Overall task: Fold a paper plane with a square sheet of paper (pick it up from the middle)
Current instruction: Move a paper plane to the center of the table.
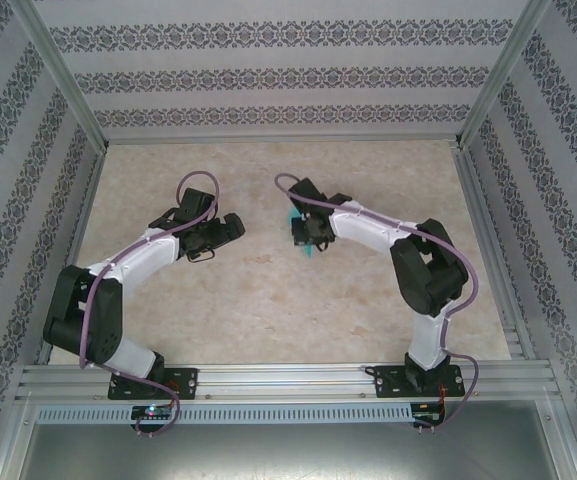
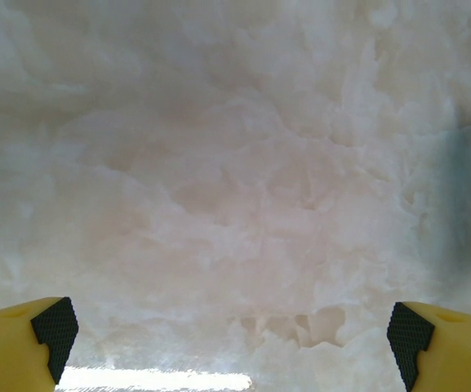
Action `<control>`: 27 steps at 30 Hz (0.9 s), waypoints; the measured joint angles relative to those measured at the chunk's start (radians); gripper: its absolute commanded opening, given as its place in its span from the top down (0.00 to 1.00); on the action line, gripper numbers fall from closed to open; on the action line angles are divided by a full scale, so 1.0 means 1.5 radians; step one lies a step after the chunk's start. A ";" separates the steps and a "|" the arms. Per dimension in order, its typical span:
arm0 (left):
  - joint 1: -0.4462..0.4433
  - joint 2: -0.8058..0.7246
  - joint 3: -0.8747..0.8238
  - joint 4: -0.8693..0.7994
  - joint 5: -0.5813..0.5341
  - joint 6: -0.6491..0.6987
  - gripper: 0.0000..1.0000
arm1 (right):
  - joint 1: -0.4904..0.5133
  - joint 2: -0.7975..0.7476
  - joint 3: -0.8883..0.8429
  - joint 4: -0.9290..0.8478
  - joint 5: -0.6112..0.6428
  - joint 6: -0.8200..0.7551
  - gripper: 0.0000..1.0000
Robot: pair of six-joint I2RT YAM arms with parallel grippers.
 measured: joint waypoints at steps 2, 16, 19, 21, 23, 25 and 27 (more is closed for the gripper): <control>0.004 -0.009 -0.002 -0.005 0.000 0.002 0.00 | -0.017 0.032 0.042 0.005 0.003 -0.018 0.89; 0.017 -0.034 -0.017 -0.021 -0.001 0.016 0.00 | -0.053 0.157 0.128 -0.007 0.007 -0.074 0.83; 0.021 -0.041 -0.022 -0.024 -0.002 0.017 0.00 | -0.053 0.163 0.128 -0.004 0.003 -0.071 0.82; 0.026 -0.049 -0.022 -0.028 -0.007 0.018 0.00 | -0.053 0.163 0.128 -0.002 0.001 -0.069 0.81; 0.031 -0.058 -0.021 -0.033 -0.015 0.022 0.00 | -0.053 0.163 0.128 -0.001 -0.002 -0.064 0.80; 0.039 -0.067 -0.020 -0.039 -0.025 0.028 0.00 | -0.053 0.162 0.128 -0.001 -0.003 -0.057 0.76; 0.048 -0.076 -0.015 -0.047 -0.039 0.037 0.00 | -0.053 0.157 0.128 -0.005 -0.004 -0.051 0.71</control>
